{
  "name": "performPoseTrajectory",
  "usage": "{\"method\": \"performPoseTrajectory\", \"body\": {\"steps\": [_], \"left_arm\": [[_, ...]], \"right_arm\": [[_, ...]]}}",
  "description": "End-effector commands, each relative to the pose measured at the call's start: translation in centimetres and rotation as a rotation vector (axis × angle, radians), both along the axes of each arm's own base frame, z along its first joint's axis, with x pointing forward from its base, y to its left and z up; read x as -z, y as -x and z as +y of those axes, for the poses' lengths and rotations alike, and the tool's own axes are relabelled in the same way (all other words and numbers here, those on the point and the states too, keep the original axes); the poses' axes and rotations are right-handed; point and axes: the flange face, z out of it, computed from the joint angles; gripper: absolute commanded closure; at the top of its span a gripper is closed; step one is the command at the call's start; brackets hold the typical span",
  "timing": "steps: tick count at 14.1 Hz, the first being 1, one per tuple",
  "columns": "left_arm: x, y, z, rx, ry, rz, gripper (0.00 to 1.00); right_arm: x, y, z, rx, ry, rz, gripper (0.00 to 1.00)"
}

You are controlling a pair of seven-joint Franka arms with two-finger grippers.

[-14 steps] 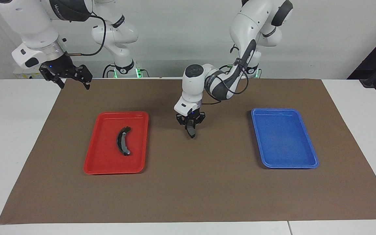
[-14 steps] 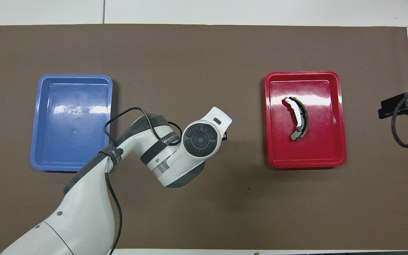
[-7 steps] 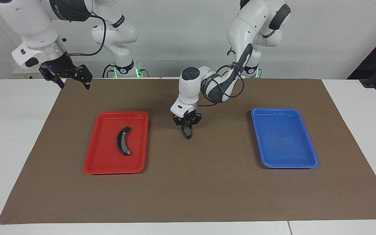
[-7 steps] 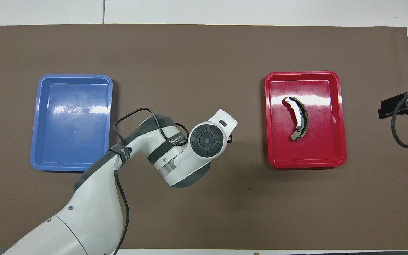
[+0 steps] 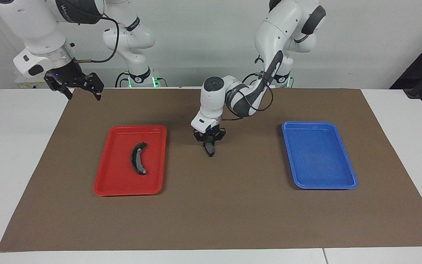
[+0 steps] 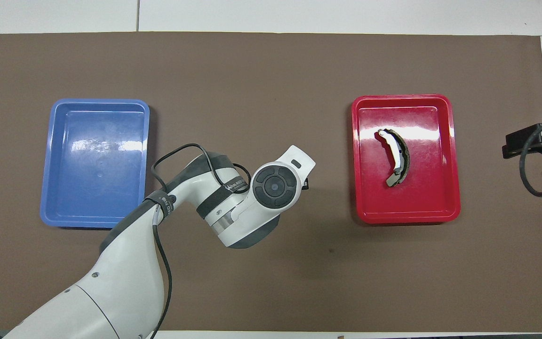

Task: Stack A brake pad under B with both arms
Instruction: 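Carry the small pad with the left gripper to the table center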

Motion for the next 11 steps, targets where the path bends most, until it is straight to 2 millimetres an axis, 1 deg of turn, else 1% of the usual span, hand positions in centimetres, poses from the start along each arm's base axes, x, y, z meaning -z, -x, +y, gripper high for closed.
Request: {"method": "performPoseTrajectory", "body": {"steps": [1, 3, 5, 6, 8, 9, 11], "left_arm": [[-0.1, -0.3, -0.3, 0.001, 0.006, -0.024, 0.7], [-0.2, -0.5, -0.3, 0.0, 0.006, -0.029, 0.59], [-0.4, -0.6, -0.3, 0.011, -0.002, -0.043, 0.5], [-0.6, -0.6, -0.3, 0.016, -0.01, -0.046, 0.44], [-1.7, -1.5, -0.3, 0.032, -0.035, -0.078, 0.29], [-2.2, -2.0, -0.4, 0.031, -0.045, -0.084, 0.25], [-4.3, -3.4, -0.3, 0.01, -0.045, -0.101, 0.19]], "right_arm": [[-0.2, 0.2, 0.1, -0.018, -0.023, -0.007, 0.0], [-0.1, 0.2, 0.1, -0.018, -0.023, -0.007, 0.0], [-0.1, 0.1, 0.1, -0.017, -0.025, -0.008, 0.0], [-0.1, 0.1, 0.1, -0.018, -0.026, -0.011, 0.0], [-0.1, 0.1, 0.2, -0.018, -0.026, -0.01, 0.0], [-0.1, 0.1, 0.2, -0.02, -0.026, -0.01, 0.0], [0.1, -0.3, 0.2, -0.022, -0.027, -0.033, 0.0]]}}
